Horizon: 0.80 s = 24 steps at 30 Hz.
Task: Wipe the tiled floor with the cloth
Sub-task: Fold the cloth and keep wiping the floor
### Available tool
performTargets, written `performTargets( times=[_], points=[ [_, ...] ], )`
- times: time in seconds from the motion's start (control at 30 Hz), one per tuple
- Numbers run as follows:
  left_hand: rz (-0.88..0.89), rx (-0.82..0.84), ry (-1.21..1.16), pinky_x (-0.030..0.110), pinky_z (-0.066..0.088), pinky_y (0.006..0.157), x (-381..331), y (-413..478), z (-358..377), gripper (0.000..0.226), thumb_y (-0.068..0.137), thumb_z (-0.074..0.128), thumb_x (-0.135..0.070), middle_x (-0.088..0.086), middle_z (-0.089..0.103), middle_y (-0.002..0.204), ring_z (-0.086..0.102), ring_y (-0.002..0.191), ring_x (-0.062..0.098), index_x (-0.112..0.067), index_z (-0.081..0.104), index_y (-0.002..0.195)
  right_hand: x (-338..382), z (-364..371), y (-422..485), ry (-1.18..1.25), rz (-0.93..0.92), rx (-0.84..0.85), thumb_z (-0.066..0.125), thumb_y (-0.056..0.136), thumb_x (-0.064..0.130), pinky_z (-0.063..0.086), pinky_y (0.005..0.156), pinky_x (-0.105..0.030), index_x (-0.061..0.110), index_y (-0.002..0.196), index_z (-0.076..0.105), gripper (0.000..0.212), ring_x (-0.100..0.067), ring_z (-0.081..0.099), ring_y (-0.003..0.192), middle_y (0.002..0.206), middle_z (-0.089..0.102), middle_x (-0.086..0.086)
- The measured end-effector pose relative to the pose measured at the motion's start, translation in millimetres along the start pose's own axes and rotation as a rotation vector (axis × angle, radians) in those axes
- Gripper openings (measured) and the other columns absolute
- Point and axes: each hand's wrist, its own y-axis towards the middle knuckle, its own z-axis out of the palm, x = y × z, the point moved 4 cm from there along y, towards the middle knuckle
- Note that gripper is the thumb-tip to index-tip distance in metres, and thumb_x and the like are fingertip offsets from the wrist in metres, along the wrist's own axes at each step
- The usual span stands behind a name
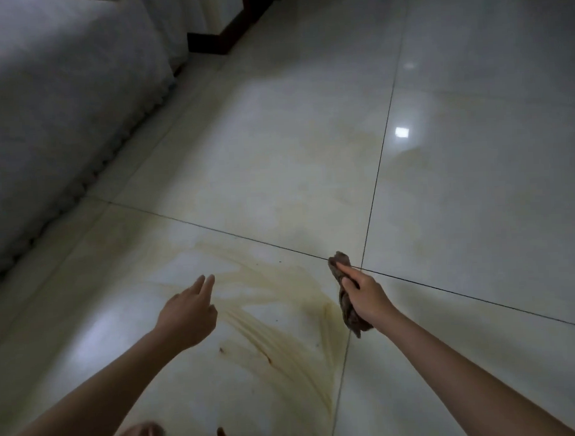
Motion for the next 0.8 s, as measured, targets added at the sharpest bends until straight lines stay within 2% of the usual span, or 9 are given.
performTargets(
  times=[0.07,0.13,0.17,0.2,0.27,0.33,0.47,0.63,0.8],
  points=[
    [0.044,0.044,0.069,0.039,0.023,0.118,17,44,16,0.064,0.102,0.032,-0.036,0.008,-0.001,0.163,0.017,0.147,0.023,-0.016,0.001,0.155,-31,26,23,-0.254,0.03,0.026,0.034,0.105,0.027,0.023,0.111,-0.027,0.027,0.152,0.027,0.048,-0.024,0.023,0.144,0.16,0.018,-0.006],
    [0.066,0.109,0.132,0.043,0.014,0.12,33,88,37,0.073,0.1,0.029,-0.051,0.011,-0.011,0.161,0.001,0.149,0.025,-0.016,-0.005,0.154,-67,60,39,-0.603,0.113,0.083,0.023,0.105,0.041,0.001,0.12,-0.041,0.021,0.155,0.002,0.058,-0.027,-0.009,0.149,0.162,-0.011,-0.009],
    [0.069,0.127,0.156,0.045,0.01,0.121,40,110,47,0.081,0.097,0.026,-0.061,0.013,-0.017,0.16,-0.006,0.149,0.028,-0.016,-0.01,0.153,-83,75,43,-0.712,0.152,0.039,0.016,0.103,0.047,-0.003,0.12,-0.046,0.019,0.155,-0.005,0.062,-0.029,-0.012,0.149,0.161,-0.015,-0.012],
    [0.072,0.13,0.186,0.047,0.006,0.12,46,131,55,0.091,0.09,0.018,-0.072,0.016,-0.023,0.157,-0.013,0.148,0.031,-0.015,-0.016,0.152,-93,86,48,-0.769,0.159,-0.056,0.01,0.101,0.052,-0.002,0.119,-0.049,0.016,0.154,-0.005,0.065,-0.032,-0.006,0.149,0.161,-0.01,-0.015],
    [0.089,0.124,0.228,0.051,0.001,0.118,61,168,64,0.114,0.062,-0.012,-0.09,0.019,-0.033,0.151,-0.021,0.145,0.035,-0.013,-0.03,0.144,-102,100,53,-0.812,0.141,-0.19,0.003,0.098,0.053,0.003,0.117,-0.05,0.009,0.151,0.013,0.07,-0.038,0.017,0.146,0.158,0.016,-0.021],
    [0.117,0.137,0.212,0.054,-0.001,0.117,77,195,67,0.13,0.04,-0.028,-0.092,0.021,-0.035,0.149,-0.024,0.143,0.037,-0.011,-0.033,0.141,-105,105,54,-0.841,0.142,-0.198,0.007,0.099,0.05,0.007,0.117,-0.05,0.006,0.149,0.022,0.069,-0.037,0.022,0.144,0.155,0.025,-0.021],
    [0.162,0.116,0.19,0.064,0.01,0.113,101,231,78,0.134,0.054,-0.001,-0.096,0.028,-0.01,0.156,-0.004,0.146,0.044,-0.006,0.0,0.152,-104,100,56,-0.866,0.187,-0.244,0.01,0.1,0.048,0.012,0.117,-0.051,0.005,0.149,0.025,0.067,-0.036,0.021,0.145,0.155,0.025,-0.021],
    [0.112,0.235,0.147,0.057,-0.005,0.111,111,244,97,0.125,0.048,-0.022,-0.095,0.02,-0.027,0.152,-0.021,0.144,0.034,-0.018,-0.018,0.146,-92,96,63,-0.805,0.316,-0.321,0.019,0.095,0.05,0.022,0.114,-0.057,0.002,0.148,0.03,0.072,-0.041,0.026,0.142,0.152,0.029,-0.026],
    [0.079,0.293,0.207,0.06,-0.009,0.113,112,248,96,0.122,0.039,-0.029,-0.093,0.021,-0.052,0.138,-0.045,0.131,0.036,-0.017,-0.046,0.132,-88,87,91,-0.64,0.551,-0.456,0.012,0.086,0.061,0.004,0.119,-0.051,0.013,0.154,0.005,0.084,-0.033,0.001,0.149,0.161,0.004,-0.018]
  ],
)
